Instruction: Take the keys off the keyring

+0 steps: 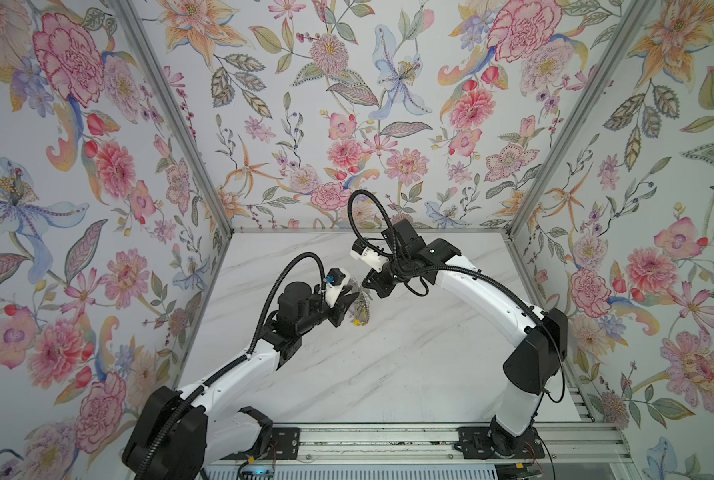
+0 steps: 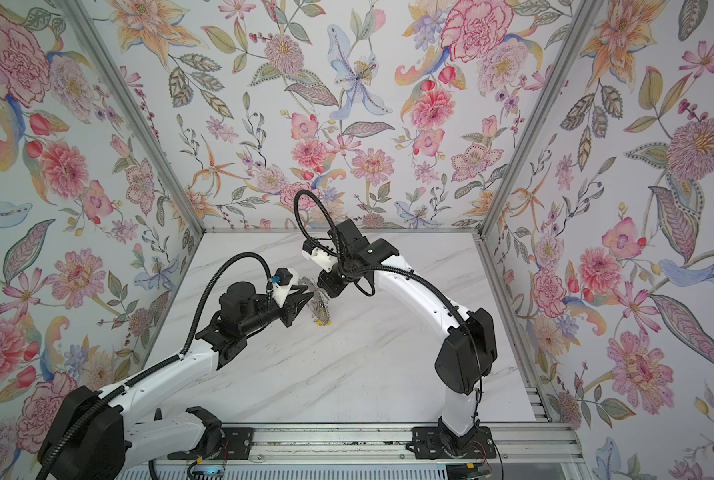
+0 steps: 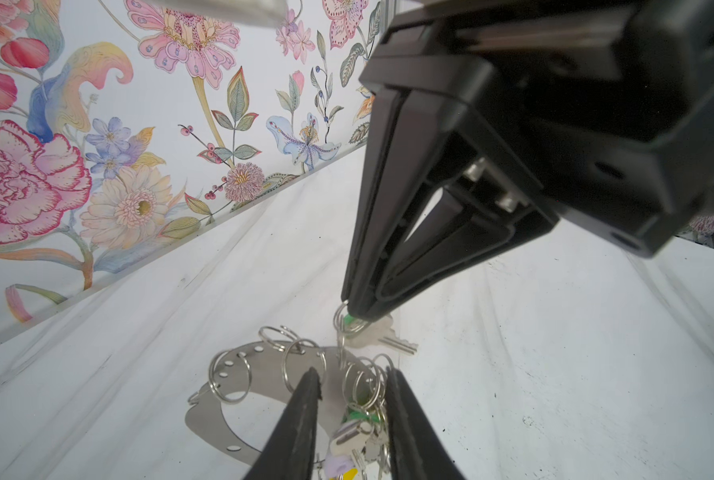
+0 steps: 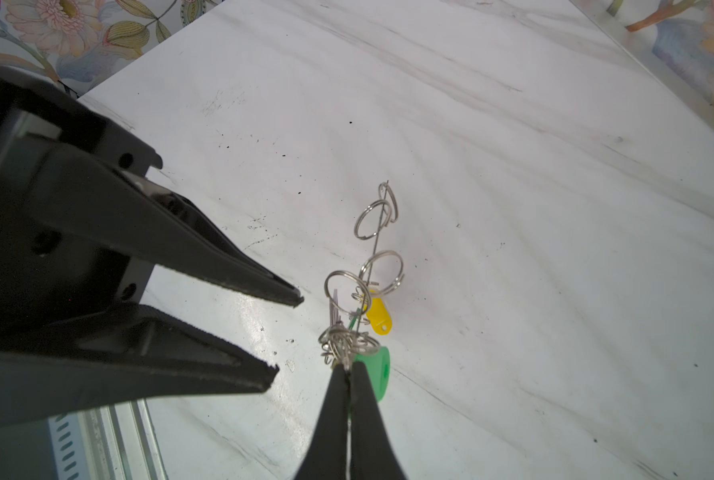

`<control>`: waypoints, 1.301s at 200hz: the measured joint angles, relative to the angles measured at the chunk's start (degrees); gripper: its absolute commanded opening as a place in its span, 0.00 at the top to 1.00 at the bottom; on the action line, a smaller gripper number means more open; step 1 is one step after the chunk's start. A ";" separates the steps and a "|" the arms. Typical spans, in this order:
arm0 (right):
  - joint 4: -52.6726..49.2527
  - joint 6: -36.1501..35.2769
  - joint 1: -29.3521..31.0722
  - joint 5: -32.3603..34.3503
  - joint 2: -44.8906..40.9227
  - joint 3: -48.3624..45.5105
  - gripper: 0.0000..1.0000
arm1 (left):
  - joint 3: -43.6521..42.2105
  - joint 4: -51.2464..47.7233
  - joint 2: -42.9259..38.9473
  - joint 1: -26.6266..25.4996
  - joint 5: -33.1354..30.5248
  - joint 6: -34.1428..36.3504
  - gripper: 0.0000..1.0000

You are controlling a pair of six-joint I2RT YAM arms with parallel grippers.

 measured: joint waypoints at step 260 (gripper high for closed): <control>4.68 1.84 -0.52 -4.31 -4.24 -4.83 1.00 | 1.64 -1.77 1.14 0.00 1.70 1.75 1.00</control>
